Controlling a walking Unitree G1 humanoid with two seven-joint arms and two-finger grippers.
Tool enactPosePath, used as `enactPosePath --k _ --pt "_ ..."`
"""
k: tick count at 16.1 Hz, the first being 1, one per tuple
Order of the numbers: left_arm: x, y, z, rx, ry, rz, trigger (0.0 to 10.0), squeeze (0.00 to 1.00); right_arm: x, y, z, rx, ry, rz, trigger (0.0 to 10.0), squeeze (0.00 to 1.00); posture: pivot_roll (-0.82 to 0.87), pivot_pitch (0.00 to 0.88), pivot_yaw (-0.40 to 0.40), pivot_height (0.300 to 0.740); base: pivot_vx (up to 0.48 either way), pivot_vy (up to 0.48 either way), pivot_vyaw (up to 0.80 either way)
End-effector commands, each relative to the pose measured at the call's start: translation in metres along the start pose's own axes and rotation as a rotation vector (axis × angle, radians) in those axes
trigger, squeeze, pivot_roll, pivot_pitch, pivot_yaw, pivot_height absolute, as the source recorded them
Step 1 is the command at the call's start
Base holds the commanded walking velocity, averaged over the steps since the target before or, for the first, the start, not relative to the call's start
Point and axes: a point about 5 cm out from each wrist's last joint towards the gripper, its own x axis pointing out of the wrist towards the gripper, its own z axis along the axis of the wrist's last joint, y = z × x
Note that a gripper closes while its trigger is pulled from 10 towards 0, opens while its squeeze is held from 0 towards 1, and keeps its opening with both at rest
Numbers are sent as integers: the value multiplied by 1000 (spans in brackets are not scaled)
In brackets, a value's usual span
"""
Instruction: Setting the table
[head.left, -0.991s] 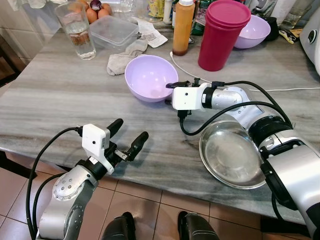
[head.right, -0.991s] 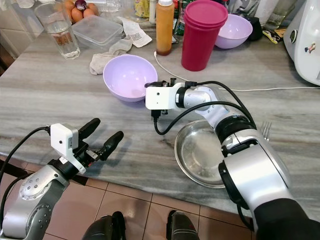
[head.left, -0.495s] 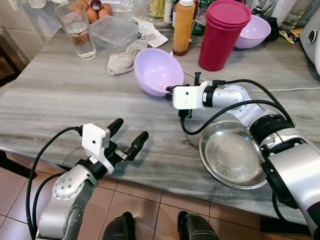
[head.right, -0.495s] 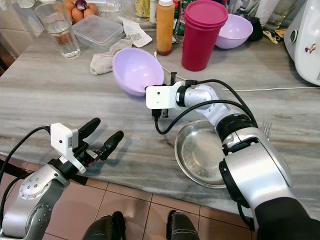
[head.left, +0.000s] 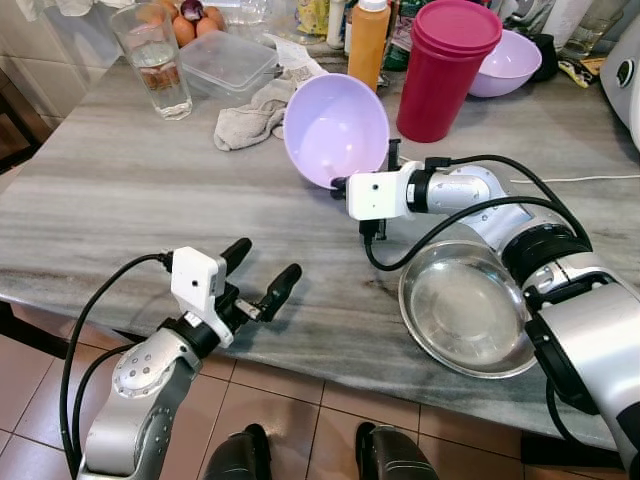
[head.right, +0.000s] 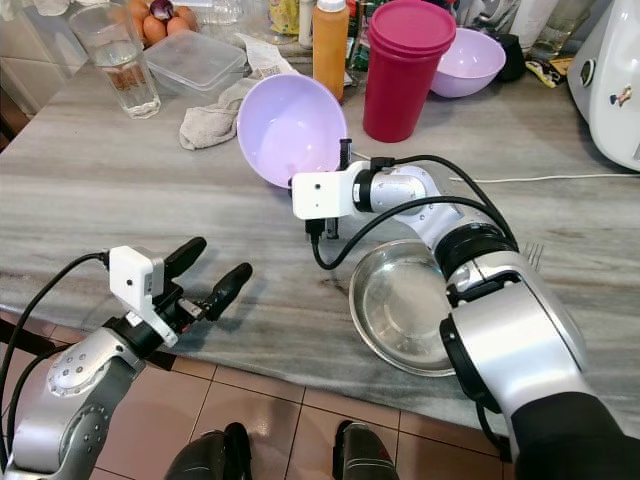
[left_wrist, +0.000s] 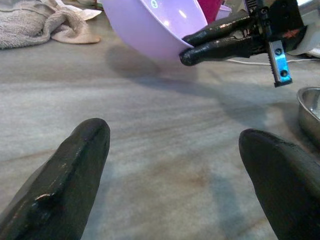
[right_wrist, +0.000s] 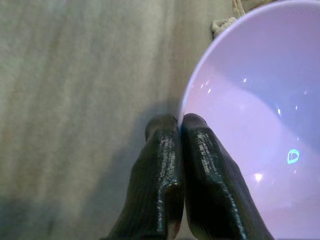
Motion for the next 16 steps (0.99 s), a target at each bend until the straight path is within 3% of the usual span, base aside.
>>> enactPosePath --k 1,6,10,14,15,16 --pt "0 0 -5 3 23 5 10000 0 -3 -13 7 6 -44 -16 0 0 -117 219 -13 740 0 0 0" --pt "4 3 -5 11 23 6 10000 0 -5 -16 20 89 -178 101 0 0 -128 203 -15 740 0 0 0" --pt "6 9 -9 41 43 26 10000 0 -11 -21 23 94 -214 155 0 0 -135 194 -17 740 0 0 0" --pt "8 26 -12 69 55 129 10000 0 -19 -9 18 103 -233 206 0 0 -152 183 -17 740 0 0 0" --pt "11 28 -13 72 55 138 10000 0 -21 -5 16 116 -235 215 1608 0 -162 176 -14 740 0 0 0" --pt "12 29 -13 80 56 146 10000 0 -23 -4 17 137 -251 213 392 0 -166 173 -14 740 0 0 0"
